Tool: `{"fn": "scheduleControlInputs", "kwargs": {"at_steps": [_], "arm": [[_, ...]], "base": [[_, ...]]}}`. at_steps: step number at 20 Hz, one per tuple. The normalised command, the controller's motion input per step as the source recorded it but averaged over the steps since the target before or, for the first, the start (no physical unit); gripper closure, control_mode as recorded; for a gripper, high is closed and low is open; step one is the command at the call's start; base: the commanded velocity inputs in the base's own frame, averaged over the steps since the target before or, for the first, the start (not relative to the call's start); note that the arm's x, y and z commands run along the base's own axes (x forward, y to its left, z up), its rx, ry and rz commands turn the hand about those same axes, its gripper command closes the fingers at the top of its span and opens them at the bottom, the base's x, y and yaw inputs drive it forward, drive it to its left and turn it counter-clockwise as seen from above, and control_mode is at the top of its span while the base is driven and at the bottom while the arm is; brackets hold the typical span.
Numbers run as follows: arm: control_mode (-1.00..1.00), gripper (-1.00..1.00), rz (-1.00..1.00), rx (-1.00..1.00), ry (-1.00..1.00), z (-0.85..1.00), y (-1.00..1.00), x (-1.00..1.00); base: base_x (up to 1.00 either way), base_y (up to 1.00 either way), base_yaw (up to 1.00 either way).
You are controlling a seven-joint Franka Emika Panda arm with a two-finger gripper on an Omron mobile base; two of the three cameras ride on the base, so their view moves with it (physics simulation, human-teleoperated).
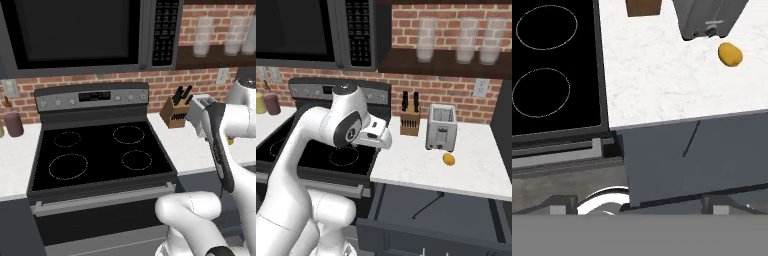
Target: Pick the ladle from the drawer and place it on the counter.
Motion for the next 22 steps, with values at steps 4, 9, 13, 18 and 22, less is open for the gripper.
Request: {"fn": "scheduleControlInputs", "kwargs": {"at_steps": [4,9,13,18,22], "arm": [[-1.0,-1.0,-0.34,0.0,0.0,-0.48,-1.0,-0.64],[-1.0,-1.0,-0.26,0.14,0.06,-0.41,-1.0,-0.15],[-1.0,-1.0,-0.03,0.21,0.13,-0.54,-0.97,0.1],[-1.0,-1.0,0.0,0.18,0.06,-0.6,-1.0,0.1],[-1.0,-1.0,0.0,0.03,0.0,-0.57,-0.71,0.01]], "base": [[0.0,0.0,0.0],[0.0,0.0,0.0],[0.0,0.0,0.0],[0.0,0.0,0.0],[0.0,0.0,0.0]]}}
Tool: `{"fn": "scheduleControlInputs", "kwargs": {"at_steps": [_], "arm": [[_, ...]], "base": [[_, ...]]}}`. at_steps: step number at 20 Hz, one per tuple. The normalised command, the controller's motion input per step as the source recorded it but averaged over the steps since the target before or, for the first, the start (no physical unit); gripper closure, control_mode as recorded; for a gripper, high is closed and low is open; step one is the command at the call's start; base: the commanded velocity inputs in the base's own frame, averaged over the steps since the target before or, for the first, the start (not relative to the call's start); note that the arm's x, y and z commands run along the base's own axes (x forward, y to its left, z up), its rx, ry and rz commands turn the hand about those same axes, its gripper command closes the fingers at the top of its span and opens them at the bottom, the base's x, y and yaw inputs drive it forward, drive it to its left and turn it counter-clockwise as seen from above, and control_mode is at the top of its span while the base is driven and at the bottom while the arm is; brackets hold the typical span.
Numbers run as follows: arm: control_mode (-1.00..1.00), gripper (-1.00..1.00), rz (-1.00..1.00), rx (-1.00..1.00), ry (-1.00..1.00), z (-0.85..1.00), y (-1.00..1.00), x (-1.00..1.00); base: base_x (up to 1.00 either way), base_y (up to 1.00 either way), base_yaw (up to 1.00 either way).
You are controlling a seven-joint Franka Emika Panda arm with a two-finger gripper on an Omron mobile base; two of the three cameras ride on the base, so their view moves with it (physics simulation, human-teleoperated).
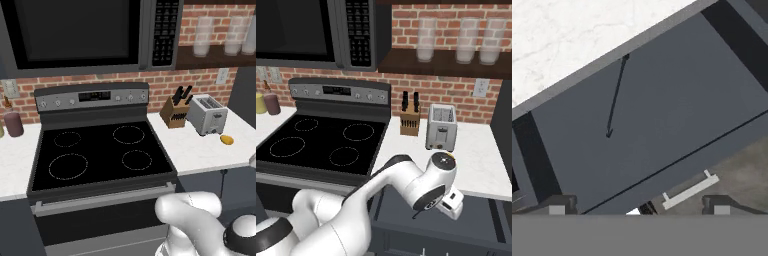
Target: Pick the ladle from the drawer and place it on the counter.
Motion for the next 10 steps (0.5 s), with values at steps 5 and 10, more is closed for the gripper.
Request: {"fn": "scheduleControlInputs", "kwargs": {"at_steps": [5,10], "arm": [[-1.0,-1.0,0.0,-0.15,0.0,-0.67,-0.26,0.23],[-1.0,-1.0,0.02,-0.27,0.0,-0.53,-0.03,0.29]], "base": [[0.0,0.0,0.0],[0.0,0.0,0.0]]}}
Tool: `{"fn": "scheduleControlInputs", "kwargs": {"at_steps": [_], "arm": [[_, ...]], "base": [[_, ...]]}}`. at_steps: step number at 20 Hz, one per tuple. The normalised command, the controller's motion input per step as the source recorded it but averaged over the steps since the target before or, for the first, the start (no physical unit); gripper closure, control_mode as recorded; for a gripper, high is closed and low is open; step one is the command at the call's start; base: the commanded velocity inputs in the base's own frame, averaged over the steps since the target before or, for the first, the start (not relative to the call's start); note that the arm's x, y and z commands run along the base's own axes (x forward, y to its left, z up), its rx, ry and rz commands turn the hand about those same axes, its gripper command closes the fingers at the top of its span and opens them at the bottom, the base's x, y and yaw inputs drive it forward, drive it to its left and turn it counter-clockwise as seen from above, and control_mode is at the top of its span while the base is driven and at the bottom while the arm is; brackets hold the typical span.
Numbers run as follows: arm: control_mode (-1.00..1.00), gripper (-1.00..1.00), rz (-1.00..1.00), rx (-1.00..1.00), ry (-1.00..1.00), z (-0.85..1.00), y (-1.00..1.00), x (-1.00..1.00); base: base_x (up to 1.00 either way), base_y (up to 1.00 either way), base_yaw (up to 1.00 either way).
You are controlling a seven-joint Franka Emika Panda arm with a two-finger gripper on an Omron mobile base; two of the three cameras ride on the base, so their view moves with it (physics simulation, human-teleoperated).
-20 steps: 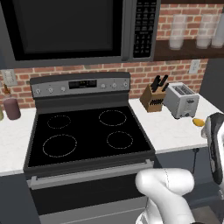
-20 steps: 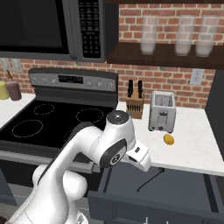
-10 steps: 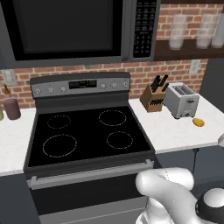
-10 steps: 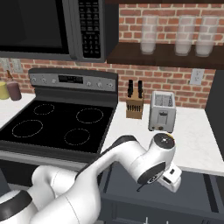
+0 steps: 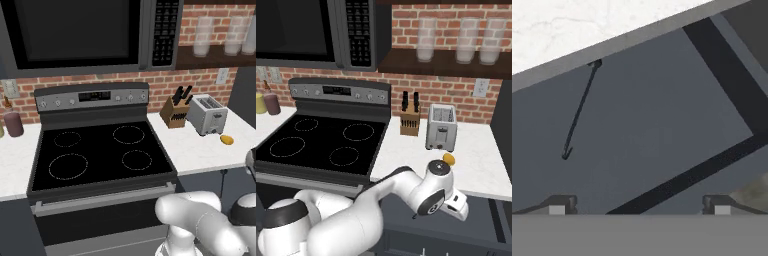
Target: Pick the ladle from the drawer and place it on the counter.
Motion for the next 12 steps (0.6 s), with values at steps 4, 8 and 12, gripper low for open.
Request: {"fn": "scheduleControlInputs", "kwargs": {"at_steps": [4,8,12], "arm": [[-1.0,-1.0,0.03,-0.17,0.1,-0.44,-0.07,0.23],[-1.0,-1.0,0.0,0.0,0.17,-0.29,-0.21,0.0],[-1.0,-1.0,0.01,0.11,0.19,-0.19,-0.36,0.0]], "base": [[0.0,0.0,0.0],[0.0,0.0,0.0],[0.0,0.0,0.0]]}}
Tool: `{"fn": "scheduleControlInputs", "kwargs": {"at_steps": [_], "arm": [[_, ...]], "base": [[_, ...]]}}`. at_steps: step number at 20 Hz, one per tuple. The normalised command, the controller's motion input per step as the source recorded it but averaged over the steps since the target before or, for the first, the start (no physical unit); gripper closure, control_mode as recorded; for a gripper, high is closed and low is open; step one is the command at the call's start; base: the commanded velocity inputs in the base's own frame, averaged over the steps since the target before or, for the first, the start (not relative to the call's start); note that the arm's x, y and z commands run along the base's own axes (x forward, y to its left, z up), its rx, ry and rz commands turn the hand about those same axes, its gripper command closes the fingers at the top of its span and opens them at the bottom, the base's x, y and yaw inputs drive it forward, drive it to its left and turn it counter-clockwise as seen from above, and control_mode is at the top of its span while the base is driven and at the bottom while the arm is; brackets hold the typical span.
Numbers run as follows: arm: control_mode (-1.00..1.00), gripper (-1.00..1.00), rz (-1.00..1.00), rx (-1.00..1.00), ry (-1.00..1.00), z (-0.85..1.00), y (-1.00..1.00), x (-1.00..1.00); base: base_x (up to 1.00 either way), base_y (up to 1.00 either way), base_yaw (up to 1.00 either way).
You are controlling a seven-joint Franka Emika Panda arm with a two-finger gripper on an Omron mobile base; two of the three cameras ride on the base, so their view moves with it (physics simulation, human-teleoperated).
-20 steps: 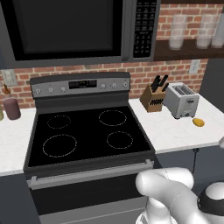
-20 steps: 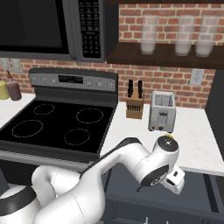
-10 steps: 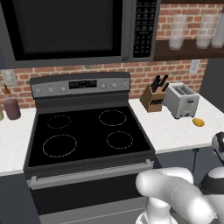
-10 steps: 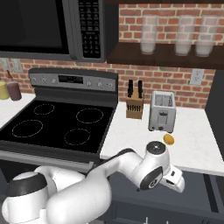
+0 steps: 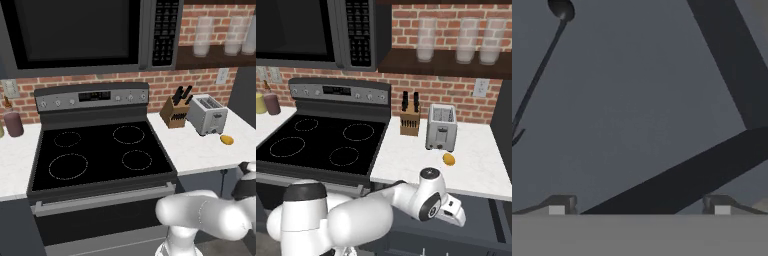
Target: Pick the ladle from the drawer and place it on the counter.
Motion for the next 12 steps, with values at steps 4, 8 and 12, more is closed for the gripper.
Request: {"fn": "scheduleControlInputs", "kwargs": {"at_steps": [4,8,12], "arm": [[-1.0,-1.0,0.01,0.14,0.19,-0.2,-0.29,0.0],[-1.0,-1.0,0.01,0.1,0.18,-0.17,-0.24,0.0],[-1.0,-1.0,0.0,0.06,0.11,-0.24,-0.2,0.0]], "base": [[0.0,0.0,0.0],[0.0,0.0,0.0],[0.0,0.0,0.0]]}}
